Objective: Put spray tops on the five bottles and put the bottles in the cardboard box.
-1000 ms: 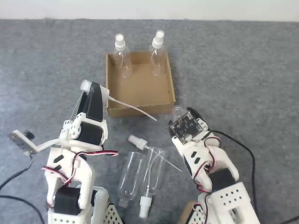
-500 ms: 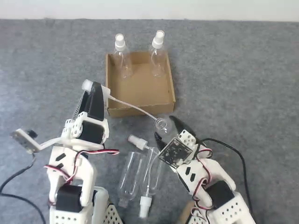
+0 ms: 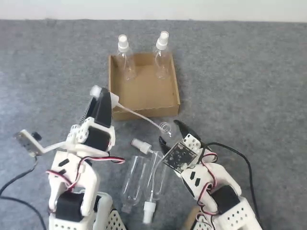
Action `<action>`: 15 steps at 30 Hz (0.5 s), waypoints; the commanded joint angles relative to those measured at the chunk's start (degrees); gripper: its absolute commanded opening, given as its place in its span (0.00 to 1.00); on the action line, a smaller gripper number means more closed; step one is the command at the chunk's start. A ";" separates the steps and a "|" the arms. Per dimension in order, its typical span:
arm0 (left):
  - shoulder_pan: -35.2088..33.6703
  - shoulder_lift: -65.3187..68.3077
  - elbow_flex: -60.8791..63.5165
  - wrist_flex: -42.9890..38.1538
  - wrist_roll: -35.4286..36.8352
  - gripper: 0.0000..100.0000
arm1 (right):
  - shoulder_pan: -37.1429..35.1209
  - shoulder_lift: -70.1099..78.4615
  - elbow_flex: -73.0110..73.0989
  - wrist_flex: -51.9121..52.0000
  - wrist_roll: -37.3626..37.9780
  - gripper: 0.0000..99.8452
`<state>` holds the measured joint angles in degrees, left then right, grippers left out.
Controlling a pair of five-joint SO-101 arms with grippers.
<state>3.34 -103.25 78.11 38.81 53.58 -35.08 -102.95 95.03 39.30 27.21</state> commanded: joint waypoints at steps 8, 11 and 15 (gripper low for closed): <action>0.70 -1.05 -0.40 -1.76 0.09 0.01 | -0.48 -1.01 -0.70 0.40 0.70 0.01; 0.70 -1.05 1.89 -5.10 -1.67 0.01 | -0.57 -1.10 -0.88 0.48 0.62 0.01; 0.79 -1.05 3.03 -6.77 -1.85 0.01 | -0.66 -1.10 -0.88 0.48 0.70 0.01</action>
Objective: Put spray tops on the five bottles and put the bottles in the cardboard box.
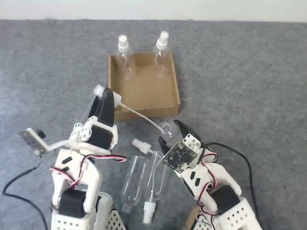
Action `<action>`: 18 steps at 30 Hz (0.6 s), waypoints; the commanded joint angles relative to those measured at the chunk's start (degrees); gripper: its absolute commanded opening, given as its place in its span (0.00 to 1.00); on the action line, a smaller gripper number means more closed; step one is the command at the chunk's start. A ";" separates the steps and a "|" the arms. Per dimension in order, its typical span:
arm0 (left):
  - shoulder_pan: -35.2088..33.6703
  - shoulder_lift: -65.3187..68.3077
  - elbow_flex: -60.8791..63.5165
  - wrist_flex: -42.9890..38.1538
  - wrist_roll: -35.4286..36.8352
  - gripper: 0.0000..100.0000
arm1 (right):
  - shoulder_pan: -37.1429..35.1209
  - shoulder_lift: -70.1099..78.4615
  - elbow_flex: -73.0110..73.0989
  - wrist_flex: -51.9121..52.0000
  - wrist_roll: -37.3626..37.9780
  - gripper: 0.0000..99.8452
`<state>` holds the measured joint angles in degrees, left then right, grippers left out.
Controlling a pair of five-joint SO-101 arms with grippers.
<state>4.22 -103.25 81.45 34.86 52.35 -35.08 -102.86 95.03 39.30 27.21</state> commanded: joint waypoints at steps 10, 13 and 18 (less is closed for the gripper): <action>6.07 -0.97 3.38 -2.81 -5.98 0.01 | -0.84 -1.19 -0.97 0.48 0.79 0.01; 4.31 -1.05 3.03 -3.25 -4.66 0.01 | -0.66 -1.19 -0.97 0.48 0.79 0.01; -1.41 -1.05 0.40 -4.57 -0.79 0.01 | -0.57 -1.19 -0.70 0.48 0.79 0.01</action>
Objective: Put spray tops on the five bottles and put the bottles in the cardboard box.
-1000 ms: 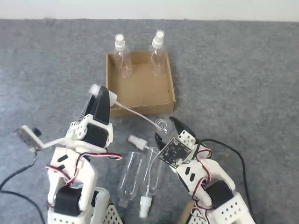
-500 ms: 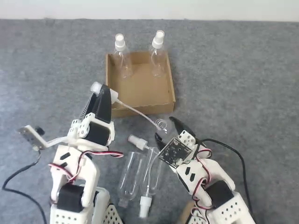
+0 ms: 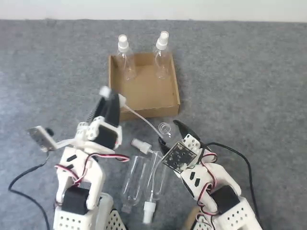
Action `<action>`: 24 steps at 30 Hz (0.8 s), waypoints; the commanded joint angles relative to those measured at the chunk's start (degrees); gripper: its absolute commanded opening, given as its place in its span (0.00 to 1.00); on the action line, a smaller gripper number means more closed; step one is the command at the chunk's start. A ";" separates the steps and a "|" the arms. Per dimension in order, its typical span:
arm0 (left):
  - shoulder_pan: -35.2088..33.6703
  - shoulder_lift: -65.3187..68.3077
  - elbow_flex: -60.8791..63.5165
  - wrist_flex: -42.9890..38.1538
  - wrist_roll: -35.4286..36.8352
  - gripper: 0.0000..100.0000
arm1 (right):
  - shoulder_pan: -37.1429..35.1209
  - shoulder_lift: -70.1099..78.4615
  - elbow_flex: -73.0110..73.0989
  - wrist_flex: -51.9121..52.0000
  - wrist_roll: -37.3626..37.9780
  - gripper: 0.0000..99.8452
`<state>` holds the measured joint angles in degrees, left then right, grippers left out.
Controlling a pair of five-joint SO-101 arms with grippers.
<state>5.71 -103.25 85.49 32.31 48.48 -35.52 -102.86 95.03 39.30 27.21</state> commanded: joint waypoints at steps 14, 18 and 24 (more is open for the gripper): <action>-6.68 -1.14 -8.31 -1.05 7.12 0.01 | -0.22 -1.19 -0.44 0.48 0.88 0.01; -6.51 -1.14 -7.96 -0.97 7.12 0.01 | -0.13 -1.10 -0.44 0.48 0.88 0.01; -2.81 -1.14 -8.22 5.45 5.27 0.01 | -0.04 -1.10 -0.44 0.48 0.88 0.01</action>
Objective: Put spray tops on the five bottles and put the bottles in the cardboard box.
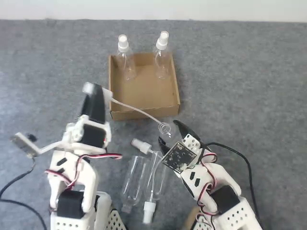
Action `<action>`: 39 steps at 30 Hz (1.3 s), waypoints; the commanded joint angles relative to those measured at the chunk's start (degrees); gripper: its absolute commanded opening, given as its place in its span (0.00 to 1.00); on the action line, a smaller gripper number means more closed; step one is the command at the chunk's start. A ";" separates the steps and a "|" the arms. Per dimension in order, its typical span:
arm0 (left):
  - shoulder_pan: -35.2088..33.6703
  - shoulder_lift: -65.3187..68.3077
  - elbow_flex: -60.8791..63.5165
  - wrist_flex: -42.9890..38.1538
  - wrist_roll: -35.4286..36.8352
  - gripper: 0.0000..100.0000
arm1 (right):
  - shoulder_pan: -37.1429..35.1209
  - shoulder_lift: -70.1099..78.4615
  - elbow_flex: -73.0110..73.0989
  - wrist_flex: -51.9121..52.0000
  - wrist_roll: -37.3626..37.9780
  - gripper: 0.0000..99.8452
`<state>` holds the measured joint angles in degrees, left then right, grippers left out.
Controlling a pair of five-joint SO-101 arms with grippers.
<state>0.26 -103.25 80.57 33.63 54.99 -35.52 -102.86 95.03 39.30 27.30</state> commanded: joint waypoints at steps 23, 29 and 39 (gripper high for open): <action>15.47 -1.05 2.68 6.15 -8.18 0.01 | -0.57 -1.19 -2.02 2.07 0.79 0.01; 15.82 -1.05 3.30 6.15 -8.26 0.01 | -4.09 -1.19 -2.29 2.15 0.70 0.01; 21.19 -1.05 7.78 6.33 -15.21 0.01 | -4.88 -1.19 -5.01 4.26 -2.55 0.01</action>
<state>19.60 -103.25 87.87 39.87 42.95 -39.91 -102.86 94.86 42.46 27.47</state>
